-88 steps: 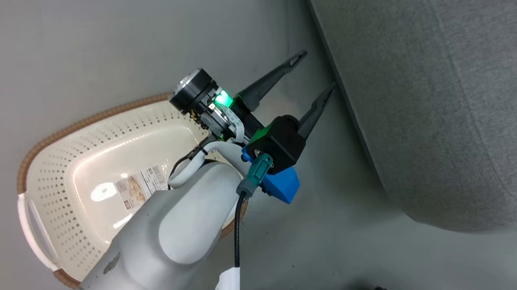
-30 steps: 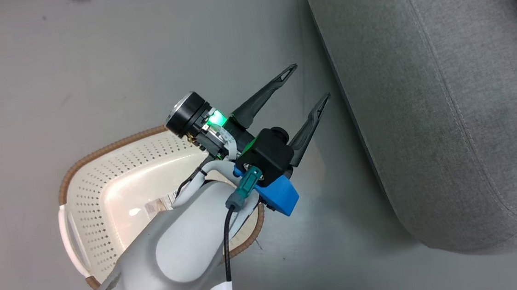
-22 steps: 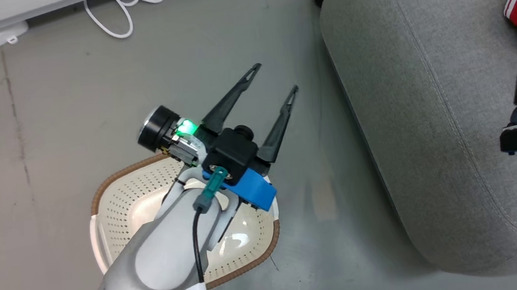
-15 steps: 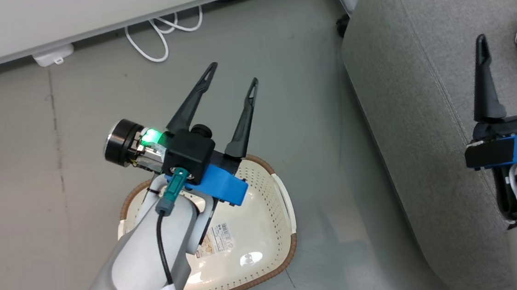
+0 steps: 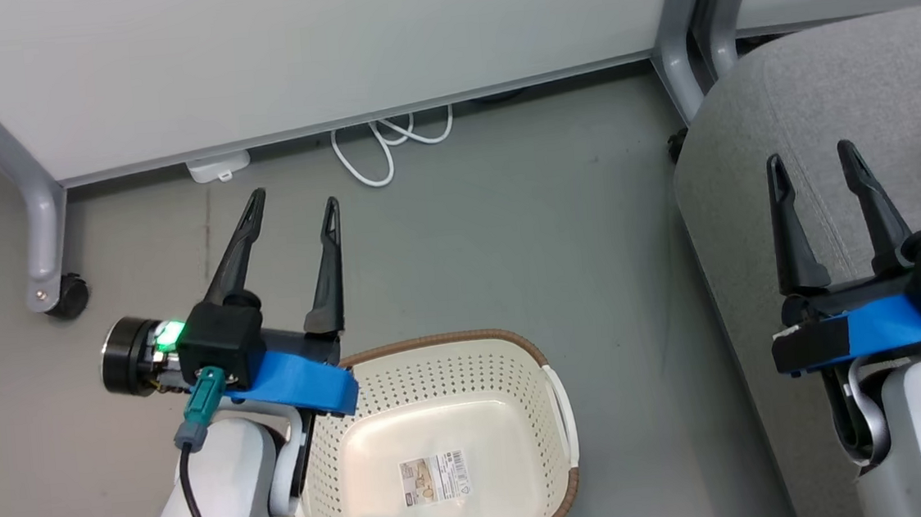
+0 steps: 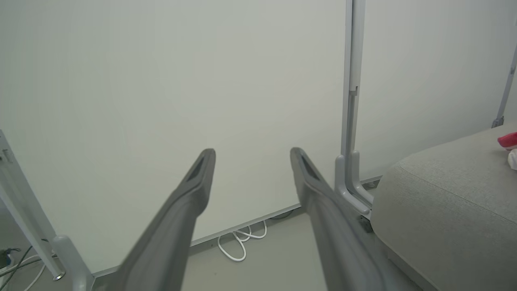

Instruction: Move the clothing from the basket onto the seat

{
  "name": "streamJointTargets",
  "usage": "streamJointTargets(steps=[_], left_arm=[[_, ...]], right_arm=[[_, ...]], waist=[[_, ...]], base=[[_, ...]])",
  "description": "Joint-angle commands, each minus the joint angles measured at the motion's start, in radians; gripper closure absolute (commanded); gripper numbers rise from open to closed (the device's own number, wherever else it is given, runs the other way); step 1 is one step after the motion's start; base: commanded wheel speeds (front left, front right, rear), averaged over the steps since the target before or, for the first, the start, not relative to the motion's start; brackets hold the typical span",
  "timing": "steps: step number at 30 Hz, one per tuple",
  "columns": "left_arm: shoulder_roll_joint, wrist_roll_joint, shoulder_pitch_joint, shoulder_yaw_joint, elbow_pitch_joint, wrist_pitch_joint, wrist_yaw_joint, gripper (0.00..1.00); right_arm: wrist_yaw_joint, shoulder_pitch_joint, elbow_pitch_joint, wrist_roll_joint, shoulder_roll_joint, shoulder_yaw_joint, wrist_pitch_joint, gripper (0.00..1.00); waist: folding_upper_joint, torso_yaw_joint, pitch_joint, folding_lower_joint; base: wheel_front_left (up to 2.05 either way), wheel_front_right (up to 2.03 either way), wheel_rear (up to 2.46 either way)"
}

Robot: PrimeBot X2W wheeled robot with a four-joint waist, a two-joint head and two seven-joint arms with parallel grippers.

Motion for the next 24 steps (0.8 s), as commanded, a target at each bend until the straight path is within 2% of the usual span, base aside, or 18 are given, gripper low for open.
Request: streamJointTargets(steps=[1, 13, 24], left_arm=[[-0.001, 0.017, 0.029, 0.025, -0.008, -0.005, -0.009, 0.0], [-0.052, 0.064, 0.204, 0.189, -0.072, -0.005, -0.047, 0.0], [-0.088, 0.089, 0.289, 0.271, -0.086, -0.005, -0.083, 0.0]], right_arm=[[0.0, 0.027, -0.002, 0.008, 0.005, -0.002, 0.0, 0.0], [0.0, 0.145, 0.002, 0.026, 0.025, -0.021, 0.0, 0.0], [0.0, 0.232, 0.005, 0.04, 0.034, -0.044, 0.0, 0.0]], waist=[[-0.0001, 0.021, -0.028, 0.0001], [-0.0001, 0.048, -0.109, 0.0001], [-0.0001, 0.063, -0.144, 0.0001]], base=[[0.0, 0.0, 0.0], [0.0, 0.0, 0.0], [0.0, 0.0, 0.0]])
